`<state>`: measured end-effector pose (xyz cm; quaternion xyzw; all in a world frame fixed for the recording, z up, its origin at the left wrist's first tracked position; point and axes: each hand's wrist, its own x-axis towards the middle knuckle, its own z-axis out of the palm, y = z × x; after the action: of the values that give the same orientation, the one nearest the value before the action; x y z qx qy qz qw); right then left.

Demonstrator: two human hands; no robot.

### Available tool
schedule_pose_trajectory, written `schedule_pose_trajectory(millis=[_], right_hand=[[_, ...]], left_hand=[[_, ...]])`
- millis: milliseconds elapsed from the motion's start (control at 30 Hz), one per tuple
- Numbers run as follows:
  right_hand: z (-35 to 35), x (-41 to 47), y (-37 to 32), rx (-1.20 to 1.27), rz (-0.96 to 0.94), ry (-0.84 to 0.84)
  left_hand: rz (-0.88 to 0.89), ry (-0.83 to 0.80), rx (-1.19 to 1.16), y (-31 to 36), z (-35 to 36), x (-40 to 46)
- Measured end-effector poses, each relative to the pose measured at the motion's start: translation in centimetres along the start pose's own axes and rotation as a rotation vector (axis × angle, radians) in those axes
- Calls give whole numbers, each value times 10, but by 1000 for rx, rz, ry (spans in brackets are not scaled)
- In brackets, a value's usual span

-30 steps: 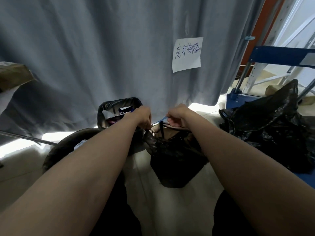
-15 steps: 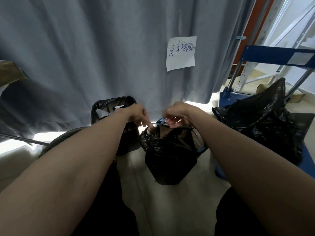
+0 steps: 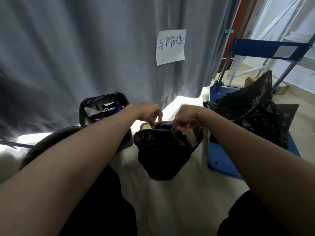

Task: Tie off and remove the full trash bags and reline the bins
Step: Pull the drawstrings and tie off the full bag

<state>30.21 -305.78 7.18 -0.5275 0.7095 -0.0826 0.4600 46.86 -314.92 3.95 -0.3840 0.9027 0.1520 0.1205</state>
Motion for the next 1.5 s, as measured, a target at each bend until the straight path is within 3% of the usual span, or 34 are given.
schedule_pose_trajectory(millis=[333,467,733,833,967,1067,1167,1300,1500], right_hand=[[-2,-9,-3,47,-41,-2],[-3,-14,-14,25,-49,-76],[-12,-16,-8,-13,-18,-110],[-12,-16,-4,69,-63,-109],[-15,-14,13,128,-21,-12],[-15,-10,32,-24,48,50],[-10,-11,46,-123,105,-6],[2,-9,55,-187,140,-63],[-7,-1,60,-48,48,123]], left_hand=[[-6,85,153,15,11,5],[-101,112,195,4,14,2],[-338,273,38,-23,8,-8],[-317,232,42,-15,6,-8],[-245,293,3,1,-6,-5],[-196,340,-47,18,-15,-3],[-158,342,-91,40,-22,-2],[-139,292,-110,68,-20,-3],[-168,165,-117,84,-2,-4]])
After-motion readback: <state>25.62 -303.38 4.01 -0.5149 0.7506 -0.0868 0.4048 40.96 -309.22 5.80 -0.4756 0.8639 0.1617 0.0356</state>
